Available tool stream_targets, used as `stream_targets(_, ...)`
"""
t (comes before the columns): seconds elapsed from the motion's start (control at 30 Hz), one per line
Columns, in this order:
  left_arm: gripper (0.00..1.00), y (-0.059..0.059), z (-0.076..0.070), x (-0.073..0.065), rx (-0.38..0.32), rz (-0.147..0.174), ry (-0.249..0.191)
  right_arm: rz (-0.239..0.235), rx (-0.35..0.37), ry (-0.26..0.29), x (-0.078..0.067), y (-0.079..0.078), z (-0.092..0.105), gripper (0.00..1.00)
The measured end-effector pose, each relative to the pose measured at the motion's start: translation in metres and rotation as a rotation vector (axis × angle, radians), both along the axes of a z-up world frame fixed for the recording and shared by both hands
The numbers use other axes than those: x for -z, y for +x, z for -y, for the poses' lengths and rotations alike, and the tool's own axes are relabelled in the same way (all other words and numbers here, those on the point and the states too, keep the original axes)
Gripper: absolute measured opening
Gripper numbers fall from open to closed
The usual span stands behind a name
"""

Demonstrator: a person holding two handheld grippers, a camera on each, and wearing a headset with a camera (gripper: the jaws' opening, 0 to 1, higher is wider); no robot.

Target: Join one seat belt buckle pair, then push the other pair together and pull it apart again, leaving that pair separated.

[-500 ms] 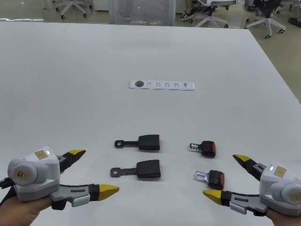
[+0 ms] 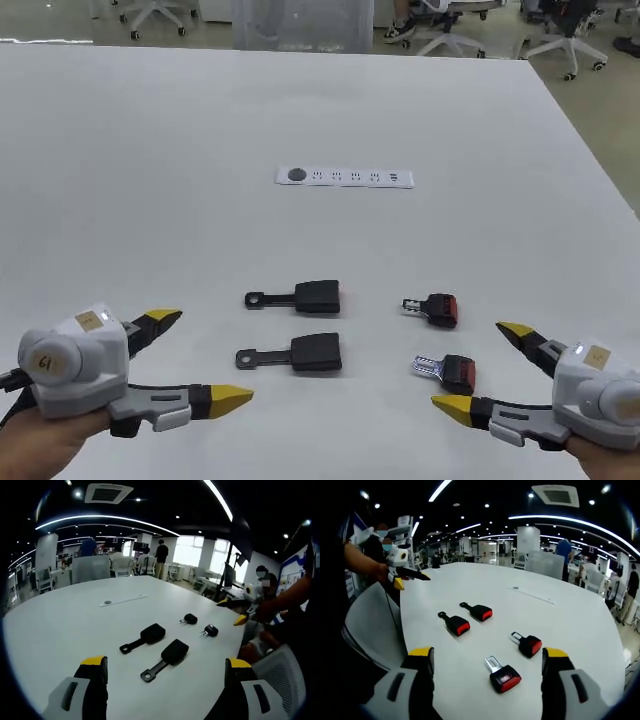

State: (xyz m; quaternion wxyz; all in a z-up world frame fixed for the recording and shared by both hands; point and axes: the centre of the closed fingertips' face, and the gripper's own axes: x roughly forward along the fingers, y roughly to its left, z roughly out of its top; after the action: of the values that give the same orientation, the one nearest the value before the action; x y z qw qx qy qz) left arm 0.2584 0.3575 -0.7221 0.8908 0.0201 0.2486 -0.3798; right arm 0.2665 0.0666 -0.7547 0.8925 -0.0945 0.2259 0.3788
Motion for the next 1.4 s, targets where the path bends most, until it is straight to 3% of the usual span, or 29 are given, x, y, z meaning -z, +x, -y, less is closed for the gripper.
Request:
stream_targets(0.13,0.99,0.002,-0.0063,0.0032,0.014,0.05,0.08,0.0,0.002,-0.004,0.0,-0.0007,0.0027,0.9)
stream_targets(0.93,0.99,0.0033,-0.0076,0.0007,0.015,0.047,0.093,0.001,0.001,-0.002,-0.0026,0.0013,0.0036,0.9)
stream_targets(1.23,0.99,0.0056,-0.0057,-0.0012,0.019,0.046,0.088,0.005,-0.004,-0.005,-0.0034,0.0043,0.0045,0.9)
stream_targets(1.4,0.99,0.0086,-0.0063,-0.0035,0.002,0.039,0.061,0.002,0.002,-0.003,-0.0031,0.0063,0.0067,0.9)
